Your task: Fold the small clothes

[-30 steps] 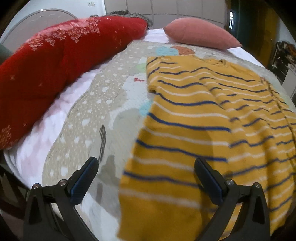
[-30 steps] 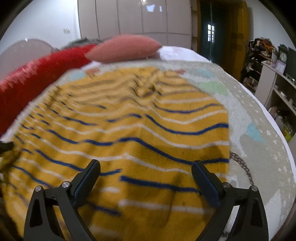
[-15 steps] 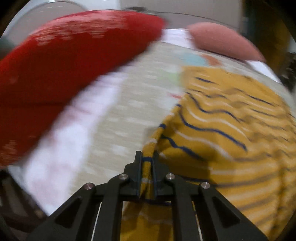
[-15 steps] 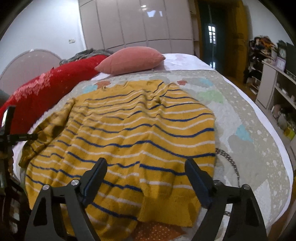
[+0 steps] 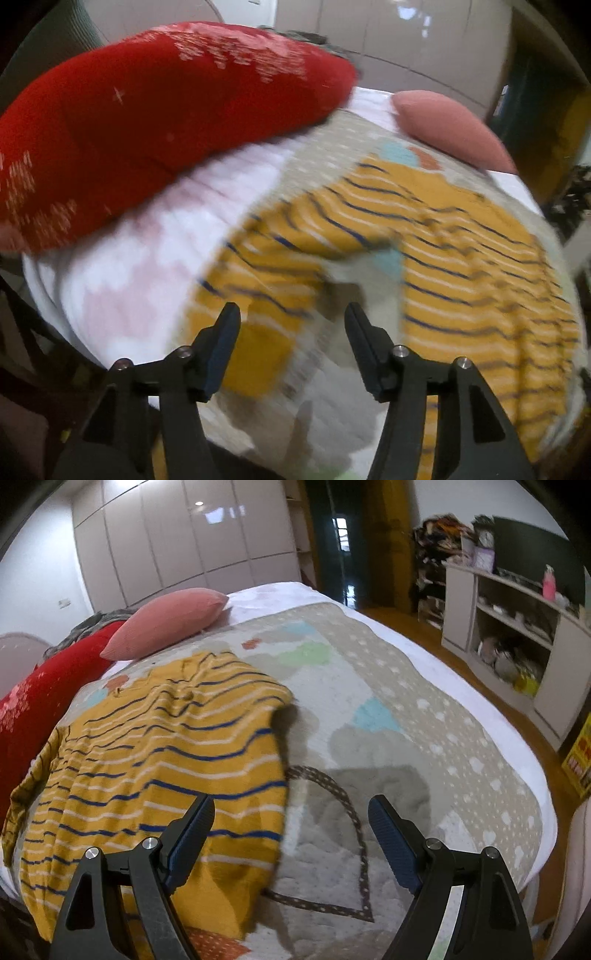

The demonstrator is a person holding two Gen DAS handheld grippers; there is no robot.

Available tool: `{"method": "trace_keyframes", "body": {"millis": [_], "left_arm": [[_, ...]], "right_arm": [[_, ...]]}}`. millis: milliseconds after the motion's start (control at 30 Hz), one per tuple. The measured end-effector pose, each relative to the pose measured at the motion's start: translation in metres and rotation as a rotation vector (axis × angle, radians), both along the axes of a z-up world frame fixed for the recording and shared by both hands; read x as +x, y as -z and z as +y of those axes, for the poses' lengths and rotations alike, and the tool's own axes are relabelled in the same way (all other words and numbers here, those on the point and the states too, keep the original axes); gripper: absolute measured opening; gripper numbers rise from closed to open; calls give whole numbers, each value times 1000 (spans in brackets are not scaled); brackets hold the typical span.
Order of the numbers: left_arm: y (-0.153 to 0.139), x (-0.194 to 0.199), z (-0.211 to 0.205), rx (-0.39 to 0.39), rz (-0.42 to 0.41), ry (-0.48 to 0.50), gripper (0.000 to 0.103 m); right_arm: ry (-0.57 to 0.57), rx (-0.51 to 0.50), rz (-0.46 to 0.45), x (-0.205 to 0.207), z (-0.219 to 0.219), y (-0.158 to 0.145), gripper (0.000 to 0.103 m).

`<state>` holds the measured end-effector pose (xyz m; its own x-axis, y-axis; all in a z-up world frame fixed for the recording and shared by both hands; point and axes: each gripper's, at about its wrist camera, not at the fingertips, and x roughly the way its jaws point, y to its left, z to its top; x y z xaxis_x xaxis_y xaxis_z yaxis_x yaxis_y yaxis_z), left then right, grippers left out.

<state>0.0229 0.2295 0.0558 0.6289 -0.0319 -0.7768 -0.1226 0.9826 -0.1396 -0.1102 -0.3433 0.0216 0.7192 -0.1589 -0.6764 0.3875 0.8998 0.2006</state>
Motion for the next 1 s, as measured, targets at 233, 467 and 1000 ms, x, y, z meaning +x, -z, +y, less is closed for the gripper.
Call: {"method": "trace_keyframes", "body": {"millis": [233,467,1000], "left_arm": [[11,-39,-61,-85,35,113,61],[34,-53,-91,-70,110,164,61],[35,-66,-89,-105,122,138,63]], "right_arm": [[-165,-6,1,6,44,3,89],[-399,-86,-11,18,105,8,75],[-252,262,-71,16,-6,2,4]]}}
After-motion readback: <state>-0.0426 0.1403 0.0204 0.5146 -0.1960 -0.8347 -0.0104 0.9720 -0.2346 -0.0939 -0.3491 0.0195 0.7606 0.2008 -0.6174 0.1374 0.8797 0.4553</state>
